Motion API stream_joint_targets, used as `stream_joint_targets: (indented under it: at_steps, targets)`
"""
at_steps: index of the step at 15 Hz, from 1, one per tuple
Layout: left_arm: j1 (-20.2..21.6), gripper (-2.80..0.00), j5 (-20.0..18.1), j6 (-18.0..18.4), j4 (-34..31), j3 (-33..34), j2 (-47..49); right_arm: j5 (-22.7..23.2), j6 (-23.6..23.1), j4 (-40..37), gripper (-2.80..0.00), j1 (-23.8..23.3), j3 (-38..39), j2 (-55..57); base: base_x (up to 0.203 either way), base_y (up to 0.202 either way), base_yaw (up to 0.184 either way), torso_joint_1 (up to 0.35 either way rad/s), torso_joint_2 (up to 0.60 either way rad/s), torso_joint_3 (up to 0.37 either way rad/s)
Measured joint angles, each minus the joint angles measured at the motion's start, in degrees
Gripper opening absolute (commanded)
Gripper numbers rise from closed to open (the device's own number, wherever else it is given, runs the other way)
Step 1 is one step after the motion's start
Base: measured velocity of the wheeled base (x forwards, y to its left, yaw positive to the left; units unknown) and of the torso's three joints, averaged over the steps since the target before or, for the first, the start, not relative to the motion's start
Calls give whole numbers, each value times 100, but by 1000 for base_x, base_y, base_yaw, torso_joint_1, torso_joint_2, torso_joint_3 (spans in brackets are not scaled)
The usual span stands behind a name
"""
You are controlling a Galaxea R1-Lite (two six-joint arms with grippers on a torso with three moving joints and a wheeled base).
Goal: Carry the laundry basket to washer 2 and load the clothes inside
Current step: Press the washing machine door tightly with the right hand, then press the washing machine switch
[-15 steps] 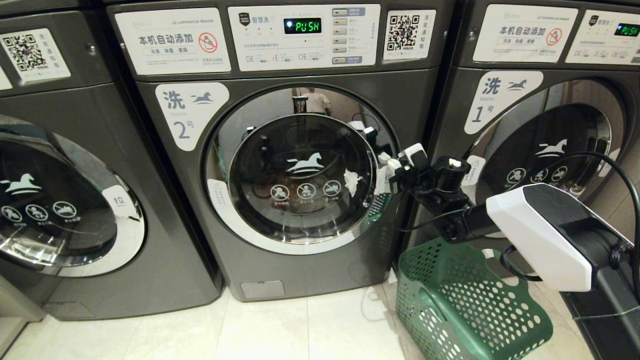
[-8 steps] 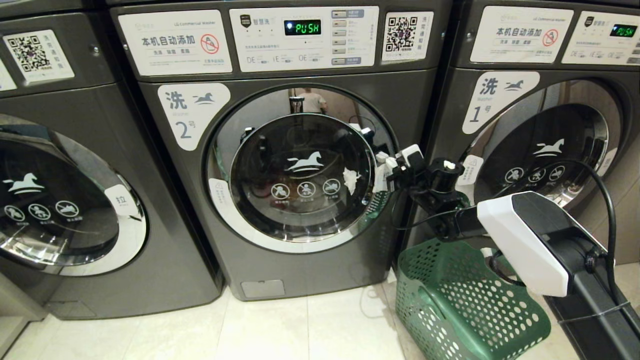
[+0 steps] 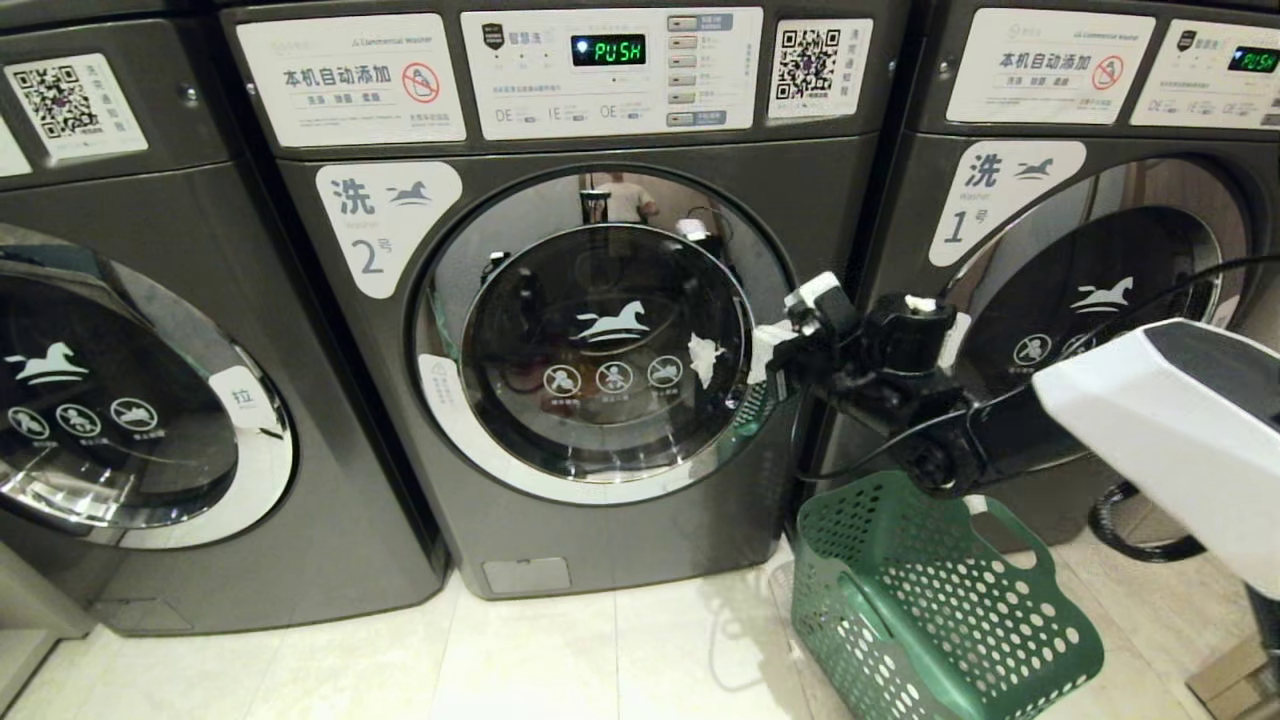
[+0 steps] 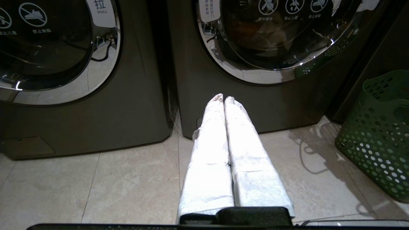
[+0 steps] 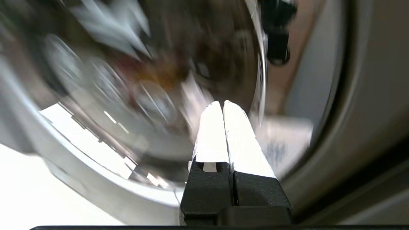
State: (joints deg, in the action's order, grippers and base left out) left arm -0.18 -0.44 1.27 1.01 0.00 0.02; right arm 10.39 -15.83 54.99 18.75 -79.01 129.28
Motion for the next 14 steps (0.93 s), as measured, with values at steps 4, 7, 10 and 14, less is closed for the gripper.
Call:
stream_joint_targets:
  at_steps: [4, 7, 10, 14]
  targets:
    - [0, -280, 4, -20, 9, 0, 0, 223, 192, -546, -280, 468, -590, -924, 0, 0, 0, 0, 0, 0]
    - [0, -280, 9, -23, 4, 0, 0, 147, 195, -1012, -280, 659, -1816, -1127, 0, 0, 0, 0, 0, 0]
    - [0, -280, 9, -33, 3, 0, 0, -590, 153, -1610, -280, 729, -2842, -1293, 0, 0, 0, 0, 0, 0]
    - [0, -280, 9, -63, 2, 0, 0, -1096, 150, -1969, -280, 596, -2562, -1790, 0, 0, 0, 0, 0, 0]
